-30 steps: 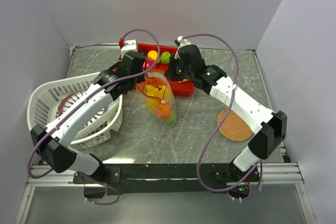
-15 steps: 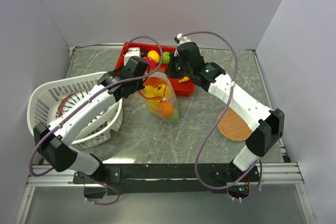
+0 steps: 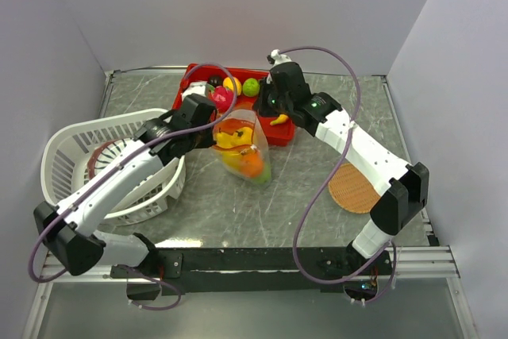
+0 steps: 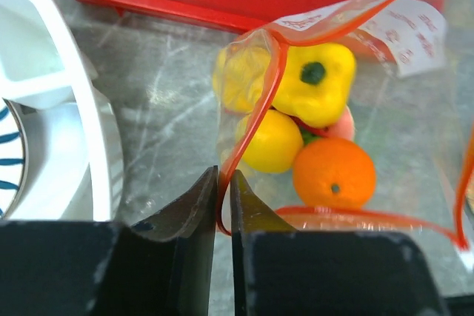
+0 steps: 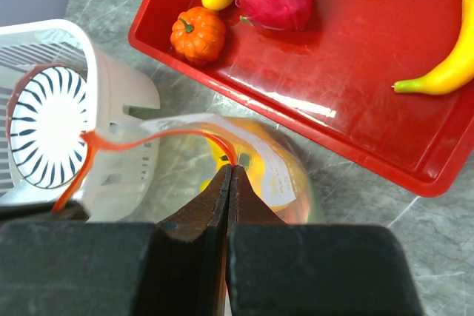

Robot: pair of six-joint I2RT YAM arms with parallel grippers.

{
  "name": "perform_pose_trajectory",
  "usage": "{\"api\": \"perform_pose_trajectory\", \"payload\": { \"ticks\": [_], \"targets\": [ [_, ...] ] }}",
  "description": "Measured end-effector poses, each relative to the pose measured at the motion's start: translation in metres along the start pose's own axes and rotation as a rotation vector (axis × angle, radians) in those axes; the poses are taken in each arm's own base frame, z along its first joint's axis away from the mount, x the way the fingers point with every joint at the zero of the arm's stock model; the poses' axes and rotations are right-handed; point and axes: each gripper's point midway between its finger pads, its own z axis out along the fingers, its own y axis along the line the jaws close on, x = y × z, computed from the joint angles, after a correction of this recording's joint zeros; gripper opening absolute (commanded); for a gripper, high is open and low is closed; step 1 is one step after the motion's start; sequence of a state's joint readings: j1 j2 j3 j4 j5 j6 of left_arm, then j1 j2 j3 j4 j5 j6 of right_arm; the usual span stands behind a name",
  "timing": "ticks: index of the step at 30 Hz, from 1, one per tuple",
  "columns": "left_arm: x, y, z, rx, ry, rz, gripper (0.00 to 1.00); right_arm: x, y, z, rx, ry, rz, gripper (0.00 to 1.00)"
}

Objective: Place the food in the zip-top bag and seal the zipper

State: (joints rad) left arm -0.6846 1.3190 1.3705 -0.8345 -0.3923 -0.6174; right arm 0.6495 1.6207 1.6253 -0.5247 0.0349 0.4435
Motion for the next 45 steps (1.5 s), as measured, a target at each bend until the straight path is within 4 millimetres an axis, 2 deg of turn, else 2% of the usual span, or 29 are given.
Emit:
{"api": "perform_pose_trajectory", "payload": {
  "ticks": [3, 8, 12, 17, 21, 24, 27, 28, 30, 31, 34, 38, 40, 45],
  "targets": [
    [0.002, -0.001, -0.009, 0.033, 0.001, -0.014, 0.13, -0.001, -0.003, 0.001, 0.006, -0.001, 0.003, 0.00],
    [0.011, 0.000, -0.008, 0.042, 0.020, -0.027, 0.02, -0.003, -0.008, 0.001, 0.014, -0.004, 0.010, 0.00],
    [0.017, 0.002, -0.007, 0.042, 0.023, -0.053, 0.01, -0.005, -0.013, 0.002, 0.020, -0.004, 0.017, 0.00],
    [0.002, 0.002, -0.019, 0.075, -0.050, -0.137, 0.01, -0.002, -0.016, 0.003, 0.008, 0.012, 0.028, 0.00],
    [-0.014, 0.007, -0.033, 0.097, -0.123, -0.192, 0.01, 0.002, -0.008, 0.002, -0.034, 0.033, 0.032, 0.00],
    [-0.021, 0.011, -0.037, 0.088, -0.148, -0.198, 0.01, 0.007, 0.005, 0.001, -0.067, 0.041, 0.019, 0.04],
    [-0.026, 0.013, -0.035, 0.071, -0.160, -0.188, 0.01, 0.011, 0.018, 0.001, -0.109, 0.050, 0.010, 0.18],
    [-0.027, 0.014, -0.034, 0.064, -0.162, -0.178, 0.01, 0.012, 0.024, 0.001, -0.129, 0.055, 0.005, 0.35],
    [-0.029, 0.015, -0.030, 0.049, -0.166, -0.158, 0.01, 0.014, 0.031, 0.002, -0.163, 0.062, 0.003, 0.52],
    [-0.030, 0.016, -0.027, 0.042, -0.167, -0.150, 0.01, 0.014, 0.033, 0.003, -0.173, 0.060, 0.001, 0.65],
    [-0.032, 0.018, -0.018, 0.019, -0.173, -0.123, 0.01, 0.011, 0.035, 0.005, -0.187, 0.048, -0.018, 0.78],
    [-0.032, 0.024, -0.006, -0.005, -0.175, -0.101, 0.01, -0.002, 0.032, 0.006, -0.185, -0.003, -0.043, 0.80],
    [-0.031, 0.027, -0.001, -0.012, -0.178, -0.095, 0.01, -0.013, 0.025, 0.003, -0.172, -0.036, -0.037, 0.80],
    [-0.033, 0.025, 0.006, 0.001, -0.203, -0.080, 0.01, -0.059, -0.020, -0.004, -0.085, -0.146, 0.023, 0.78]
  ]
}}
